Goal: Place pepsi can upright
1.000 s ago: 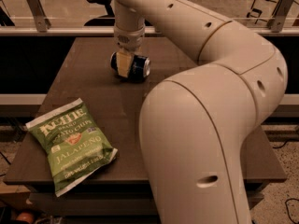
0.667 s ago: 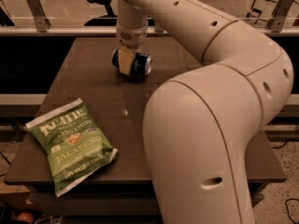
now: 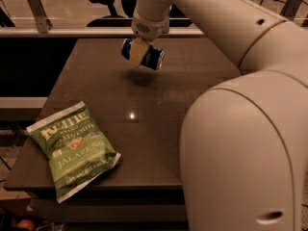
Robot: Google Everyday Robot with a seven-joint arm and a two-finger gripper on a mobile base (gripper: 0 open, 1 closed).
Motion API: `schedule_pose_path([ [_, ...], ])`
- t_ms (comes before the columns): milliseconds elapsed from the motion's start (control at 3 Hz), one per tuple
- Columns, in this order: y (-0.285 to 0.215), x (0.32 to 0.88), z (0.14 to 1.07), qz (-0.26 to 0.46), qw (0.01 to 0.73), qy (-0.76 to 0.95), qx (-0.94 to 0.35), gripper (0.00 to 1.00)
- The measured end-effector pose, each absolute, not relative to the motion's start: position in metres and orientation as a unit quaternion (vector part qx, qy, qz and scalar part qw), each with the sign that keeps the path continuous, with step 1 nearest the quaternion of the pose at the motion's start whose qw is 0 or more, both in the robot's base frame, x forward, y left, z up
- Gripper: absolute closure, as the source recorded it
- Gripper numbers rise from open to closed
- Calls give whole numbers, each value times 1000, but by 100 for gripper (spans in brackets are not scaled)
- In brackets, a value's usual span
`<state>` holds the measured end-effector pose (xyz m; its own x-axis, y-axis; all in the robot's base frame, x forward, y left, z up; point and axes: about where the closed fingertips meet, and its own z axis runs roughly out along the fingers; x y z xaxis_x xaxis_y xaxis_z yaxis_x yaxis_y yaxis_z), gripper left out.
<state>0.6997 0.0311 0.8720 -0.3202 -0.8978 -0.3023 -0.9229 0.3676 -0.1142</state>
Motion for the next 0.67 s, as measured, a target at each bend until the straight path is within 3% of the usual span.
schedule_pose_path([
  [667,23,703,914,104,293,762,-569,100],
])
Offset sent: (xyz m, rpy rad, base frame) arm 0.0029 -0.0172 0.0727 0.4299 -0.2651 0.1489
